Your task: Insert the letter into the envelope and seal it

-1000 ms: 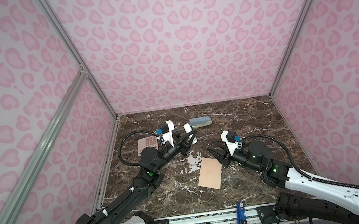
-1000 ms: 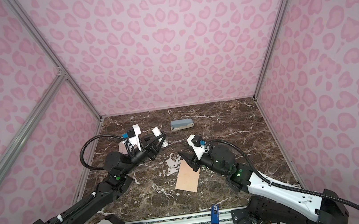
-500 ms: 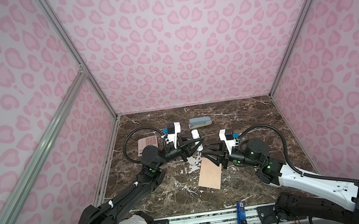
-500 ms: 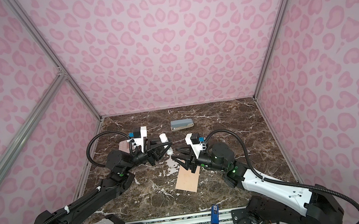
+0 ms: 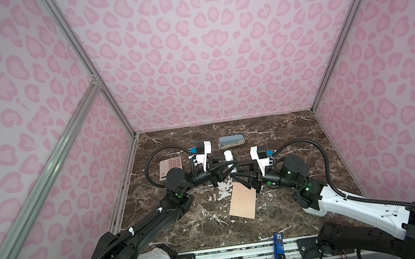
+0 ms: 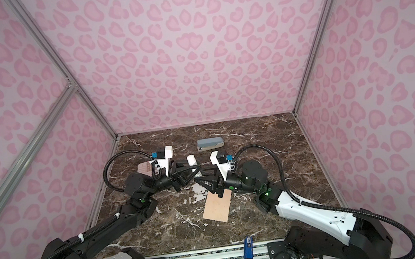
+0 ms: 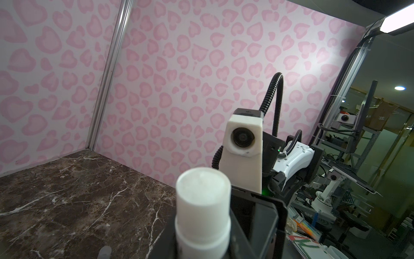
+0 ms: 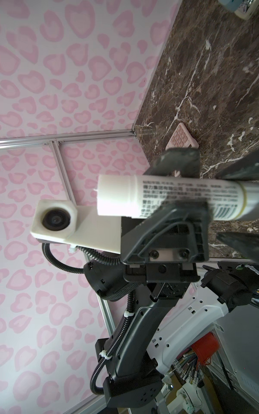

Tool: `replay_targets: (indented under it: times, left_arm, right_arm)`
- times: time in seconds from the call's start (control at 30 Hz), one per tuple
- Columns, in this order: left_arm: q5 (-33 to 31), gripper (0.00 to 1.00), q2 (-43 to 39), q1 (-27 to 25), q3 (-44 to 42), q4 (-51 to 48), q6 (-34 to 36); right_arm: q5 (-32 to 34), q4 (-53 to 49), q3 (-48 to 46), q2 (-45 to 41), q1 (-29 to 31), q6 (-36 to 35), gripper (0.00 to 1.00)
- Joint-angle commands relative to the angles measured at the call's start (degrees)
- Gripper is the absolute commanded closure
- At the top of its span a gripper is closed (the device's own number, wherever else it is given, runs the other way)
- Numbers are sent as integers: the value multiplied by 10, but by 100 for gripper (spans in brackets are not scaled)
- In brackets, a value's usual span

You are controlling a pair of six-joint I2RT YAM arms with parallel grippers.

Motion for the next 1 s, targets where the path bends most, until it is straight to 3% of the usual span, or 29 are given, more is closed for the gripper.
replay_targets:
  times: [0.0,0.33,0.53,0.73,0.97]
  left_arm:
    - [1,96,2,-1,7,34,-2]
    - [-3,96,4,-3,6,32,0]
    - [-30,96,-9,-6,3,-14,30]
    - [-103,96,-35,-31,9,-110,94]
    - [-167,96,-43,-50,4,-119,103]
  right_arm:
    - [-14,8,3,3,3,-8,63]
    - [-3,5,7,6,2,-9,75]
    - [38,-15,14,4,4,-14,79]
    - [149,-63,28,4,31,-66,82]
    - [378,-78,41,0,115,-151,84]
